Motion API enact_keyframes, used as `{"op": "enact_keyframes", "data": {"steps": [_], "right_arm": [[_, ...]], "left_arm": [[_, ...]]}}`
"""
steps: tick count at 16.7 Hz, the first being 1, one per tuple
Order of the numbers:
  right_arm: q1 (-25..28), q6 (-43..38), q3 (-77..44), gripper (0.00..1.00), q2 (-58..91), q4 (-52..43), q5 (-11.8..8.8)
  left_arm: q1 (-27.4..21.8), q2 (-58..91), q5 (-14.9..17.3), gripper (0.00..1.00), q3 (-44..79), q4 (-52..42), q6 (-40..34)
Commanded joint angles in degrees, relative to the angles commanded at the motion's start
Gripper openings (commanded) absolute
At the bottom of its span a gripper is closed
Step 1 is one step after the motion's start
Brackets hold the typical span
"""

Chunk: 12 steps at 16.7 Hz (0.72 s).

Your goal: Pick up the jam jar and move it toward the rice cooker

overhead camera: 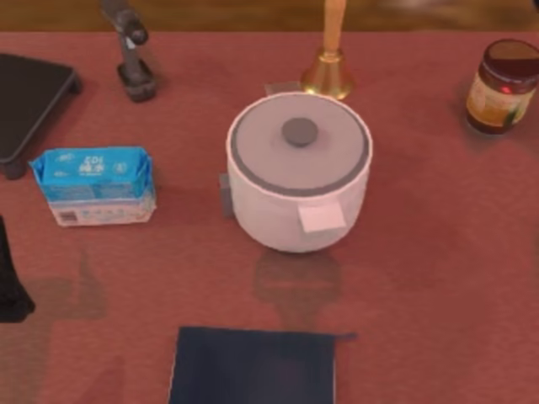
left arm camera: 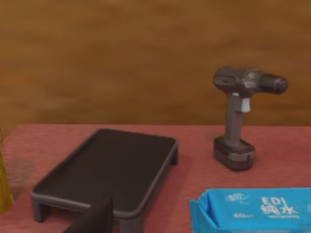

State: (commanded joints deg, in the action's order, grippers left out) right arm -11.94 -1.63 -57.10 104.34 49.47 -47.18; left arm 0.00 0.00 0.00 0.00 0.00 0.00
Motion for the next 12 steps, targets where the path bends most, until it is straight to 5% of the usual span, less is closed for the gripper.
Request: {"op": "enact_keyframes", "data": {"steps": [7, 12], "right_arm": [[-3.6, 0.2, -17.7, 1.0, 33.7, 15.3, -15.3], [-4.9, 0.3, -23.6, 1.0, 45.1, 20.5, -20.5]], "left_arm": [[0.0, 0.0, 0.0, 1.0, 0.0, 0.0, 0.0], [0.0, 0.0, 0.0, 1.0, 0.0, 0.0, 0.0]]}}
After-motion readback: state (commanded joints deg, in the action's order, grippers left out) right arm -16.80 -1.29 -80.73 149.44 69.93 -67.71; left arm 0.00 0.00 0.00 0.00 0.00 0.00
